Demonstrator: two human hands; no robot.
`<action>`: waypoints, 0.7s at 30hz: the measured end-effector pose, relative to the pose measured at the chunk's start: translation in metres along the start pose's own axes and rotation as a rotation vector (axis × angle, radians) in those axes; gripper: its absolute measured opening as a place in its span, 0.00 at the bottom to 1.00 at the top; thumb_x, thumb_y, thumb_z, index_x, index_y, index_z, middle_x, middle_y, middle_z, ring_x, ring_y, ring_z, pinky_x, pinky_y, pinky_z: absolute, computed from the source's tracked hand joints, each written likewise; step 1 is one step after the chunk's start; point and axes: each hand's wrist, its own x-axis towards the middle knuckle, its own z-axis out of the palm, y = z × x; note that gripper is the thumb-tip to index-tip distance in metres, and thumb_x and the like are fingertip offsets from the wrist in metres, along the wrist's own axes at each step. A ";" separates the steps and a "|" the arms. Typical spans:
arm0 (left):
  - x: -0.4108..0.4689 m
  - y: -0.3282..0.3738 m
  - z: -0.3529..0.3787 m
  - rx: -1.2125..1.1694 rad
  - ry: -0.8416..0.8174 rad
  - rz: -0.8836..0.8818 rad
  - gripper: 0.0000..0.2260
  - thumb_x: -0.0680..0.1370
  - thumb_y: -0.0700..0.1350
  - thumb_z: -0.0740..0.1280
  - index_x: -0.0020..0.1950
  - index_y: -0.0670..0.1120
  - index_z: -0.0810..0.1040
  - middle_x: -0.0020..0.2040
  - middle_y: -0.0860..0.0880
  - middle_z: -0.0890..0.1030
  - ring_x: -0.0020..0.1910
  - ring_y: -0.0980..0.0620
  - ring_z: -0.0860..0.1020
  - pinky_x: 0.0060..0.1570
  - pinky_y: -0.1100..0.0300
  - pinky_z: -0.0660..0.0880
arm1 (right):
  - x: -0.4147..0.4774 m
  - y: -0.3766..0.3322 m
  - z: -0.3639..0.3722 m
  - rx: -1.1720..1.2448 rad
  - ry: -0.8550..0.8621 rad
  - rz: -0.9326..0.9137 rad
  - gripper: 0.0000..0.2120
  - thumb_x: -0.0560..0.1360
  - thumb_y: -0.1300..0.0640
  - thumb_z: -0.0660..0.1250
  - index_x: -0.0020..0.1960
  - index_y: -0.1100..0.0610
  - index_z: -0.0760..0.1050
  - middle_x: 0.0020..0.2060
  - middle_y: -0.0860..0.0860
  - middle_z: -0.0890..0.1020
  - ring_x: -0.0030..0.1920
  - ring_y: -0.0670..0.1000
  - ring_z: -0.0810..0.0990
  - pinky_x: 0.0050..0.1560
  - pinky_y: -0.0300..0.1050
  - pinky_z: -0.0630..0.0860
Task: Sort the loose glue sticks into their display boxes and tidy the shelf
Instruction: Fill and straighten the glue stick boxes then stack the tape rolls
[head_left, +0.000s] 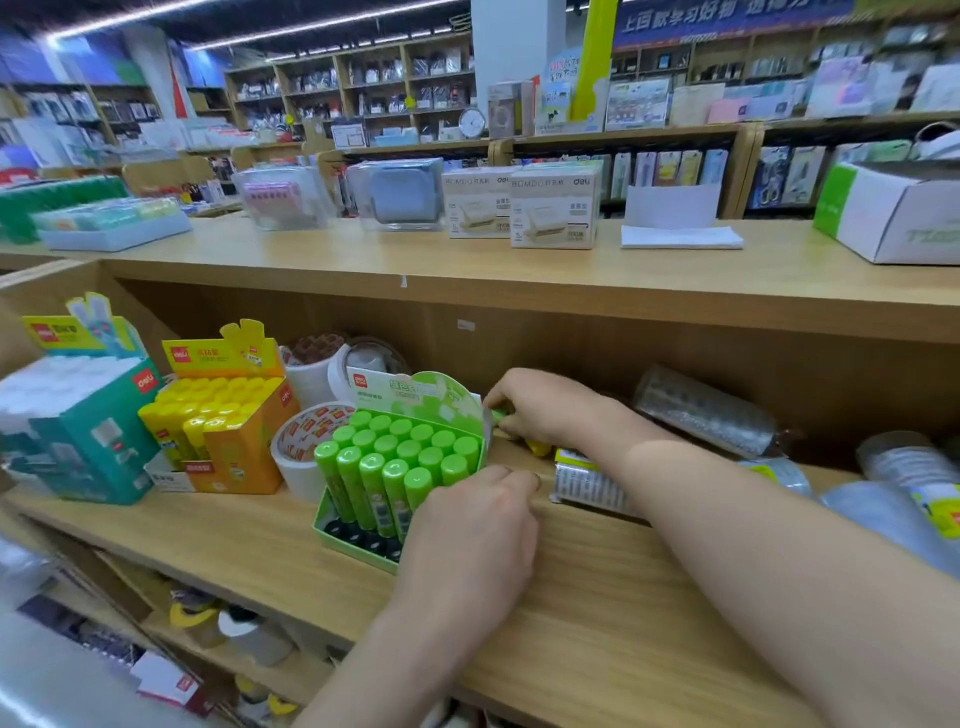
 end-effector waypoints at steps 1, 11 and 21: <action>0.000 0.000 0.000 -0.025 0.001 -0.004 0.15 0.70 0.47 0.55 0.42 0.50 0.82 0.37 0.54 0.82 0.33 0.50 0.81 0.26 0.55 0.77 | -0.001 0.002 0.001 0.009 0.029 0.040 0.14 0.74 0.59 0.65 0.59 0.51 0.79 0.40 0.46 0.79 0.42 0.51 0.76 0.40 0.41 0.70; -0.001 0.002 -0.008 -0.262 0.093 -0.041 0.12 0.77 0.45 0.65 0.61 0.51 0.78 0.48 0.52 0.84 0.45 0.49 0.81 0.42 0.57 0.74 | -0.066 -0.009 -0.041 0.189 0.488 0.191 0.08 0.70 0.53 0.69 0.49 0.49 0.81 0.46 0.51 0.81 0.49 0.54 0.77 0.49 0.45 0.74; -0.008 0.015 0.006 0.047 -0.245 -0.001 0.29 0.80 0.43 0.58 0.78 0.50 0.49 0.53 0.47 0.79 0.52 0.43 0.78 0.50 0.50 0.73 | -0.129 -0.001 -0.015 0.380 0.555 0.160 0.11 0.72 0.64 0.63 0.45 0.49 0.78 0.41 0.43 0.81 0.35 0.39 0.74 0.38 0.30 0.67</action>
